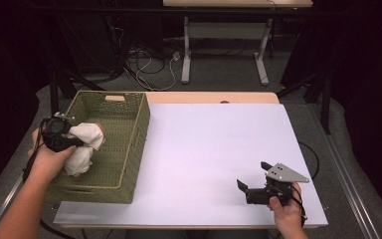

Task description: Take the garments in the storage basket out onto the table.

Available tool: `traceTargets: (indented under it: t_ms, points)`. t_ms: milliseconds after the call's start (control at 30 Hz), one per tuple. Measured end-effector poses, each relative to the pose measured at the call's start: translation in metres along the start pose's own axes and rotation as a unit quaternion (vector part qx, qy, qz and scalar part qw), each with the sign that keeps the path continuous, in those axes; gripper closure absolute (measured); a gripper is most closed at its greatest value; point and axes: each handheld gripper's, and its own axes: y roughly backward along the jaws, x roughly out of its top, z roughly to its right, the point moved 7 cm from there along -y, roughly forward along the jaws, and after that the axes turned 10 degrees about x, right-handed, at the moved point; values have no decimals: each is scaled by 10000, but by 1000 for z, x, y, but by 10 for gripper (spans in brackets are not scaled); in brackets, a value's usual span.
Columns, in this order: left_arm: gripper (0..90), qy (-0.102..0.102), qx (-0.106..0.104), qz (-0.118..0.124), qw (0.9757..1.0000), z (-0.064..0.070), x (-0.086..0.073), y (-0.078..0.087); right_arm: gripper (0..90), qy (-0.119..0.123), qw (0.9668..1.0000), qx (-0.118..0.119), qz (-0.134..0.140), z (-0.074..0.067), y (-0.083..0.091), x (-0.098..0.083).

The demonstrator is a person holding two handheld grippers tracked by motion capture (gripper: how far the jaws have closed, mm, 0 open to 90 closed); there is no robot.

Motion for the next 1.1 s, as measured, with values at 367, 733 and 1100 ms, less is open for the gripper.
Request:
traceTargets:
  t_ms: [367, 733, 1100]
  points:
    - [776, 124, -44, 281, 9995, 5, 2, 10, 0, -13, 10000, 1, -7, 0, 0, 0]
    - [776, 220, -176, 725, 9970, 11, 3, 26, 0, -14, 10000, -16, -12, 0, -1, -1]
    - [776, 298, -295, 1164, 9923, 20, 6, 42, 0, -4, 10000, -15, -11, -1, -1, -1]
